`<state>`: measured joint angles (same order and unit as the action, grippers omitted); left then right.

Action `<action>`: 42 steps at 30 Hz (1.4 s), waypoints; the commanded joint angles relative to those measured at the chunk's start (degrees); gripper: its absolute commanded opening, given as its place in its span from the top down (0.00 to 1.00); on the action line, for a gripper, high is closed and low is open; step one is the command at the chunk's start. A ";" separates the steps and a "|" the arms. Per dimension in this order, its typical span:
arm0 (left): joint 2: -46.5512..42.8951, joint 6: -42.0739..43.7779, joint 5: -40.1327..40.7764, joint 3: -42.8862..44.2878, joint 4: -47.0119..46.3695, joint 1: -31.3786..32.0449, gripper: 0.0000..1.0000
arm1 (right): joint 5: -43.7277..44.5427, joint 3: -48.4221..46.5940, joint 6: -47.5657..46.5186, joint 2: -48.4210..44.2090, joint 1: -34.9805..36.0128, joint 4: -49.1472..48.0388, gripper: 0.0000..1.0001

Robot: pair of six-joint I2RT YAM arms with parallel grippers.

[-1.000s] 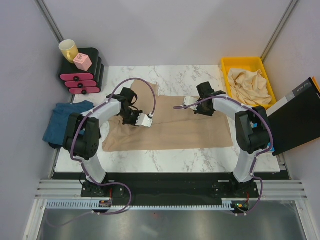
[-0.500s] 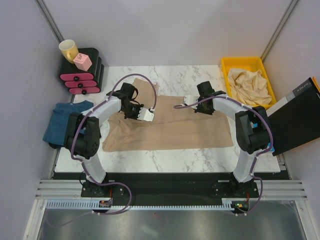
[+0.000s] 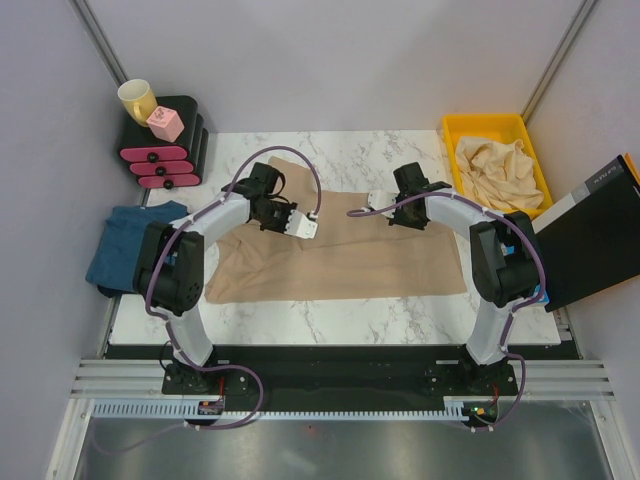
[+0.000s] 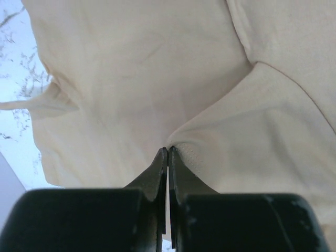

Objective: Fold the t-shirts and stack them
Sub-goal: Fold the tshirt

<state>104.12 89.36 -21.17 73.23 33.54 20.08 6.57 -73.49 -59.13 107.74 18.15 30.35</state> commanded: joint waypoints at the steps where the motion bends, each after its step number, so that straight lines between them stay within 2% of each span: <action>1: 0.65 -0.77 -2.56 0.33 -3.92 1.37 0.98 | 0.90 -0.60 0.77 -0.08 -0.05 -1.17 0.97; 12: 2.93 -0.85 0.86 -2.04 -10.77 3.21 0.98 | 0.55 -0.86 0.95 0.10 -0.13 -1.17 0.97; 15: 4.07 -1.56 2.79 -2.74 -14.11 3.39 0.93 | 0.55 -0.95 0.95 0.19 -0.13 -1.08 0.96; 18: 4.25 -2.26 3.15 -3.36 -17.01 3.39 0.98 | 0.46 -1.04 1.04 0.19 -0.05 -1.08 0.96; 22: 3.99 -2.09 2.45 -4.94 -20.00 3.48 0.97 | 0.38 -1.30 0.95 0.27 -0.05 -1.17 0.96; 25: 4.34 -2.09 3.67 -4.77 -20.27 3.57 0.69 | 0.38 -1.48 0.95 0.36 -0.05 -1.17 0.93; 26: 4.52 -2.17 4.11 -4.85 -20.70 3.57 0.28 | 0.46 -1.56 0.95 0.36 -0.05 -0.99 0.91; 27: 4.34 -2.96 5.60 -5.03 -22.10 3.48 0.01 | 0.46 -1.56 0.95 0.27 -0.05 -0.99 0.84; 29: 3.82 -4.01 7.54 -5.55 -24.12 3.31 0.00 | 0.46 -1.48 1.04 0.10 0.04 -0.64 0.78; 30: 3.55 -6.28 9.72 -5.73 -28.40 3.04 0.01 | 0.55 -1.30 1.13 -0.08 -0.05 -0.55 0.72; 34: 0.57 -13.23 12.47 -2.24 -32.13 1.20 0.01 | 0.03 -0.34 1.65 -0.95 -0.13 -0.38 0.68; 36: -1.10 -15.09 12.47 -0.38 -30.47 -0.12 0.00 | -0.59 -0.51 2.35 -0.96 -0.31 -0.46 0.68; 39: -3.64 -12.64 13.52 -0.28 -26.96 -1.53 0.01 | -2.69 -4.19 5.60 -0.43 -1.45 1.46 0.68; 42: -8.99 -8.60 10.20 -4.04 -18.26 -3.11 0.01 | -10.60 -8.59 5.96 -0.87 -3.82 9.36 0.69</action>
<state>103.92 79.35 -9.04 70.74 8.62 18.52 4.01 -75.40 -55.86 107.77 17.06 33.21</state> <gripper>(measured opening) 0.993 0.323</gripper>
